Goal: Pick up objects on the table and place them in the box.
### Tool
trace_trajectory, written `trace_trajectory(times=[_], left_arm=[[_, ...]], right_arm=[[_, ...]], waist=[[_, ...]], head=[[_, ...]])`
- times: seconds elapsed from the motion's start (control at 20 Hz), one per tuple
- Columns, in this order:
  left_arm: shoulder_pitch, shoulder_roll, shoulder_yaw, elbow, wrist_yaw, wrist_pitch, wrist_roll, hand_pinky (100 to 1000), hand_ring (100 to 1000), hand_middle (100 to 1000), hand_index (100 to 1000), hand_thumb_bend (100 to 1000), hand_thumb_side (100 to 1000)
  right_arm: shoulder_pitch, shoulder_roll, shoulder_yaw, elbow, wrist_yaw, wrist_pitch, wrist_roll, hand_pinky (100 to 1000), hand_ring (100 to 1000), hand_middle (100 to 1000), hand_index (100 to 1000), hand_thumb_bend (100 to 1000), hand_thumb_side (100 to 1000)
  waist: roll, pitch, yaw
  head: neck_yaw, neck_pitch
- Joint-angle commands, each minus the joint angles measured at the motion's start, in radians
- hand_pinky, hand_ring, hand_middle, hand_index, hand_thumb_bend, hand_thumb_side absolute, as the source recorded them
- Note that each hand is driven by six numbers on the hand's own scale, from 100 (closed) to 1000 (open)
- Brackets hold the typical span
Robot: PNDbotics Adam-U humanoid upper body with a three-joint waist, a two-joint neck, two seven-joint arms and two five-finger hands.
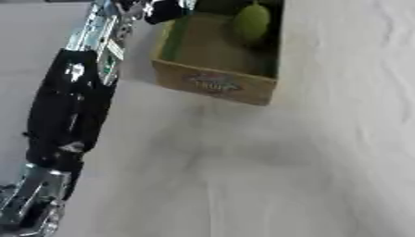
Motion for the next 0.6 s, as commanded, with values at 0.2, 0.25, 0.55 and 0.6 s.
trace_trajectory(times=[0.2,0.25,0.55,0.6], left_arm=[[0.096,0.140,0.061,-0.149,0.091,0.084,0.023,643,683,574,809,100,565],[0.119,0.160,0.066,-0.172,0.106,0.098,0.031,643,683,574,809,100,565],[0.187,0.194,0.049,-0.311,0.192,0.185,0.000,642,683,574,809,100,566],[0.198,0.189,0.056,-0.332,0.206,0.199,-0.002,632,679,574,810,100,566]], right_arm=[[0.040,-0.077,-0.043,-0.016,0.039,-0.005,-0.048,782,695,516,744,100,391],[0.047,-0.079,-0.047,-0.016,0.046,-0.005,-0.056,782,695,516,744,100,391],[0.053,-0.079,-0.044,-0.016,0.066,-0.005,-0.075,782,695,516,744,100,391],[0.060,-0.078,-0.052,-0.016,0.072,-0.005,-0.080,782,696,515,744,100,396]], waist=[[-0.001,-0.041,0.064],[-0.003,-0.042,0.071],[-0.004,-0.044,0.074],[-0.010,-0.036,0.082]], head=[[-0.134,0.025],[-0.145,0.027],[-0.153,0.029],[-0.183,0.019]])
